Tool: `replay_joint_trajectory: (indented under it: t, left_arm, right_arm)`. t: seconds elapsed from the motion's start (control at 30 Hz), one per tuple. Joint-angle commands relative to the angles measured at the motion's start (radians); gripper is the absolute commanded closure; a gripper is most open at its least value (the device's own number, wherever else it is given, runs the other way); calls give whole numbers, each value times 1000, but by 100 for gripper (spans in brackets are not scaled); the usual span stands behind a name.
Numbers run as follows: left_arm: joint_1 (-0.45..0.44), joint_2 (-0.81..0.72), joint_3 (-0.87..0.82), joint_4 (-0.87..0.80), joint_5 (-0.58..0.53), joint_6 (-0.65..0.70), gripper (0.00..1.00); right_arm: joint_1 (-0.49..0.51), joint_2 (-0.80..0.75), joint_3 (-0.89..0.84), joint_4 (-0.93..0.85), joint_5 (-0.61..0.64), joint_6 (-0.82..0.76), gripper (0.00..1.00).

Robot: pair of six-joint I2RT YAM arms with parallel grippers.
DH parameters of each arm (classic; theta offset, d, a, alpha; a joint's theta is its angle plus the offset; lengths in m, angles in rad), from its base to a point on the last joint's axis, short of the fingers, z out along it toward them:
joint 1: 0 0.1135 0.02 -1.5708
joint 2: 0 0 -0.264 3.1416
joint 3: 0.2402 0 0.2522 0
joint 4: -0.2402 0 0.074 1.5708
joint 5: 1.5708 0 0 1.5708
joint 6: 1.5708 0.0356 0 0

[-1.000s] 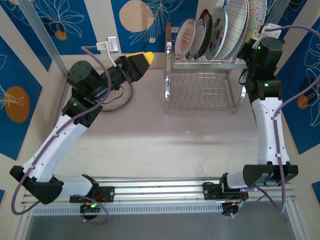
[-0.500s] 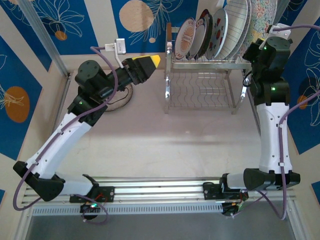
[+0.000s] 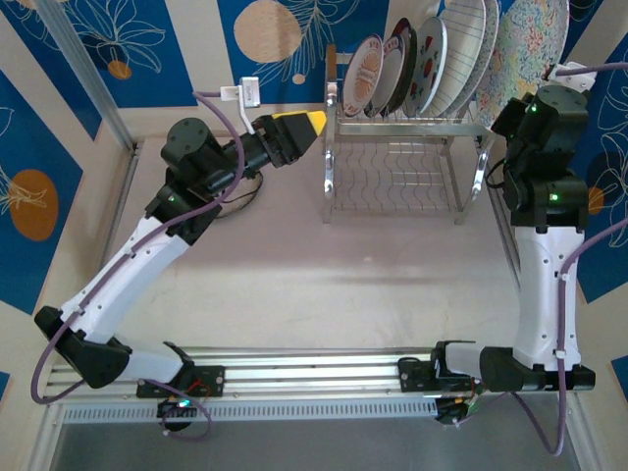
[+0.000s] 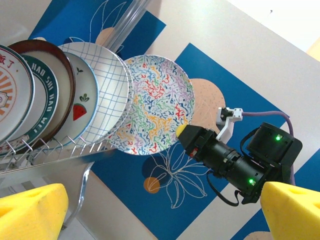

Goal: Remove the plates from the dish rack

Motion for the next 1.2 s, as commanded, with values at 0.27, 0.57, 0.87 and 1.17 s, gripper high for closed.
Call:
replay_joint_trajectory:
  t: [0.27,0.57,0.87,1.17]
  left_arm:
    - [-46,63,5,57,45,-71,2]
    - [-105,151,15,49,90,-94,1]
    - [-168,259,9,103,133,-125,1]
    - [-233,395,31,152,155,-164,2]
  right_arm:
    - [9,-62,91,-79,43,71,100]
    - [34,-97,146,-216,44,126,100]
    - [39,-142,169,-363,11,191,100]
    - [41,-159,243,-531,-25,241,100]
